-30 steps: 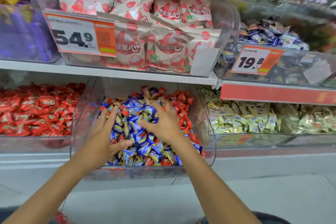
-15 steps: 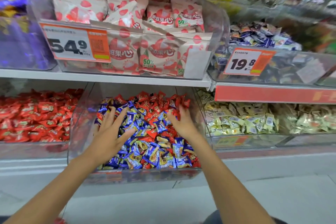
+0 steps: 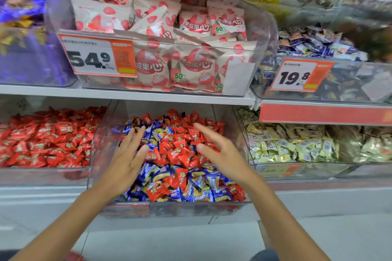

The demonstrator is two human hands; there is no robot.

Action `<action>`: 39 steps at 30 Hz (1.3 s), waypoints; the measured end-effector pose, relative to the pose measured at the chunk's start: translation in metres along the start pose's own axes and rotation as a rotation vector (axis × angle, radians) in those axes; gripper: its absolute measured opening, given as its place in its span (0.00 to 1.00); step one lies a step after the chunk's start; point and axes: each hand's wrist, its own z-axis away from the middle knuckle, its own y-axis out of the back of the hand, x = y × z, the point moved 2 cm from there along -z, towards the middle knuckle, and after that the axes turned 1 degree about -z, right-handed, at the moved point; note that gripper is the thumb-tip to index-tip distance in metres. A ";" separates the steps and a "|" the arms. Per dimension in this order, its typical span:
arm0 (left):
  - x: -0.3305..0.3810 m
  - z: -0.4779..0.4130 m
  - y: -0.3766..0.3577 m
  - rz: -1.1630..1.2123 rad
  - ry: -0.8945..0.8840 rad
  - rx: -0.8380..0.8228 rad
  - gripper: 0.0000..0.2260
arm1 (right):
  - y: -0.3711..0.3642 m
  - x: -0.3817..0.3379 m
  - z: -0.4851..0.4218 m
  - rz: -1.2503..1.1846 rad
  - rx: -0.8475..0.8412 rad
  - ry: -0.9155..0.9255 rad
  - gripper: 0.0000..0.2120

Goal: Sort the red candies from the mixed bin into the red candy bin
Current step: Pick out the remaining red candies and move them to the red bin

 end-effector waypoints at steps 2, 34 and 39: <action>0.007 -0.001 0.002 -0.090 -0.039 -0.033 0.34 | 0.017 0.010 0.009 -0.001 0.097 -0.083 0.22; 0.053 -0.041 -0.030 -0.466 -0.224 -0.237 0.19 | 0.022 0.013 0.002 -0.098 0.182 -0.159 0.09; 0.055 -0.034 -0.014 -0.294 -0.219 -0.121 0.19 | 0.017 0.027 -0.002 0.098 0.214 -0.210 0.08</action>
